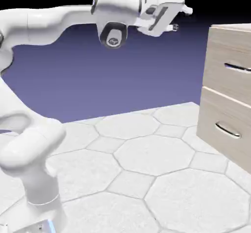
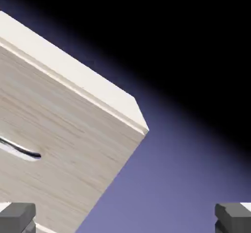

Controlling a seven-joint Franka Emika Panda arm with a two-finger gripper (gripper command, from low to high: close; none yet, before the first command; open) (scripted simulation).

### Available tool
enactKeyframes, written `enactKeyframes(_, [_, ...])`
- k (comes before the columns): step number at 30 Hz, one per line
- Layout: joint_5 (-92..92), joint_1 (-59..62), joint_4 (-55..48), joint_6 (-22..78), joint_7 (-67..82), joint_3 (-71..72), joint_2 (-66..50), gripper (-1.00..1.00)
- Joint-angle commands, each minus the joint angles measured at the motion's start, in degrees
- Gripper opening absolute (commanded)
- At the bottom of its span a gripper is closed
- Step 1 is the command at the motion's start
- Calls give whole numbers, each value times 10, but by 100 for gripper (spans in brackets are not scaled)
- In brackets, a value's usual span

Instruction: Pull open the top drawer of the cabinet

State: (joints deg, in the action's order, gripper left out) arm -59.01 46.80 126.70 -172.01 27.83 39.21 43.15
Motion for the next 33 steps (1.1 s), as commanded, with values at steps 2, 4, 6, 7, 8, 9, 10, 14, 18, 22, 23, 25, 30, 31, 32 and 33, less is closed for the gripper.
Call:
enactKeyframes(2, [-42, 34, -24, 1, 50, 28, 7, 100])
enactKeyframes(4, [-84, 67, -49, 3, 100, 56, 15, 100])
enactKeyframes(6, [-126, 101, -73, 4, 150, 83, 22, 100])
enactKeyframes(7, [-146, 118, -85, 5, 174, 97, 26, 100])
enactKeyframes(8, [-167, 135, -97, 6, 199, 111, 30, 100])
enactKeyframes(9, [-188, 152, -109, 6, 224, 125, 33, 100])
enactKeyframes(10, [-209, 168, -122, 7, 249, 139, 37, 100])
enactKeyframes(14, [-293, 236, -170, 10, 349, 195, 52, 100])
enactKeyframes(18, [-377, 303, -219, 13, 449, 250, 67, 100])
enactKeyframes(22, [-460, 370, -268, 16, 548, 306, 82, 100])
enactKeyframes(23, [-481, 387, -280, 16, 573, 320, 86, 100])
enactKeyframes(25, [-523, 421, -304, 18, 623, 348, 93, 100])
enactKeyframes(30, [-628, 505, -365, 21, 748, 417, 112, 100])
enactKeyframes(31, [-649, 522, -377, 22, 772, 431, 115, 100])
enactKeyframes(32, [-669, 539, -389, 23, 797, 445, 119, 100])
enactKeyframes(33, [-690, 556, -401, 23, 822, 459, 123, 100])
